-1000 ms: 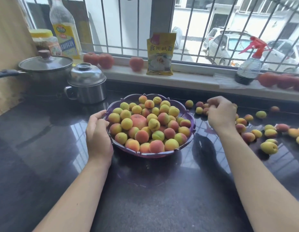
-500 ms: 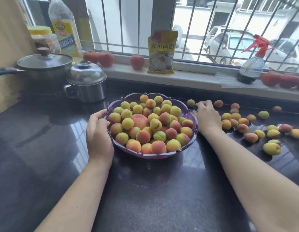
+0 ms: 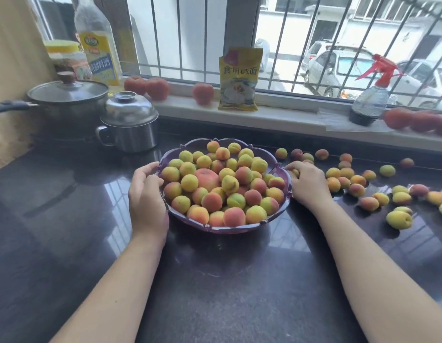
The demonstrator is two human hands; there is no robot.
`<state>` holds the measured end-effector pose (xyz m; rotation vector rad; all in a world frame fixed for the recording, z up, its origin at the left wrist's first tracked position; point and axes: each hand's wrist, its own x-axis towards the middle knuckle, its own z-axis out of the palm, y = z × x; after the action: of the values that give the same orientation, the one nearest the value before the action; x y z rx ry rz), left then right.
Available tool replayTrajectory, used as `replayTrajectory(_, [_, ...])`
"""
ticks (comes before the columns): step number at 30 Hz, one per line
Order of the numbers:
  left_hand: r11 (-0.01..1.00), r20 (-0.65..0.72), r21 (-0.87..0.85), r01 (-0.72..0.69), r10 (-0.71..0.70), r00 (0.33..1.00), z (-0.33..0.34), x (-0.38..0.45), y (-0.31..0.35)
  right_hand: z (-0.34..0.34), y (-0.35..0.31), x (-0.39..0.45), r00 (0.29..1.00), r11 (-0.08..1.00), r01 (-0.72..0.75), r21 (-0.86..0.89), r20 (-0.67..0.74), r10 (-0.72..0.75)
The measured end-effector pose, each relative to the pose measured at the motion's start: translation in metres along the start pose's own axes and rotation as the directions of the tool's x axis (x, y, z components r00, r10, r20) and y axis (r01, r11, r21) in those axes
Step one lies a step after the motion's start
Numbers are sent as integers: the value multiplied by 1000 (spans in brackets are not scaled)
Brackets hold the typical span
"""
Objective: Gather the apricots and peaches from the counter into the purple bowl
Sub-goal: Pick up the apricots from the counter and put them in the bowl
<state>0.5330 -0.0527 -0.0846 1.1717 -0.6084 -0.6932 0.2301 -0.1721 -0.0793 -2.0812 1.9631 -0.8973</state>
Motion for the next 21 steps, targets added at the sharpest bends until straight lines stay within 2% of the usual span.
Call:
replayTrajectory(4, [1000,-12,2,3,-3,1000,-1,1,-1,-13,-1,0,984,945,-148,293,-49,170])
replayTrajectory(6, [1000,-12,-6,4,-4,1000,0,1,-2,-31,-9,3,981,889,-166,428,-24,195])
replayTrajectory(8, [1000,-15,-16,6,-7,1000,0,1,-1,-59,-28,-1,988,830,-147,538,38,151])
replayTrajectory(10, [1000,-15,-24,2,-2,1000,2,-1,1,-87,-49,-9,995,812,-79,578,99,26])
replayTrajectory(12, [1000,-14,-27,-6,6,1000,2,-2,2,-108,-67,-20,982,848,21,530,150,-118])
replayTrajectory(15, [999,-15,-32,5,-5,1000,2,-2,2,-117,-84,-26,924,906,163,391,262,-279])
replayTrajectory(18, [999,-14,-40,19,-20,1000,1,-2,1,-106,-94,-26,860,934,282,220,372,-348])
replayTrajectory(21, [999,-14,-41,6,-7,1000,2,-3,2,-91,-93,-25,836,920,391,20,411,-364])
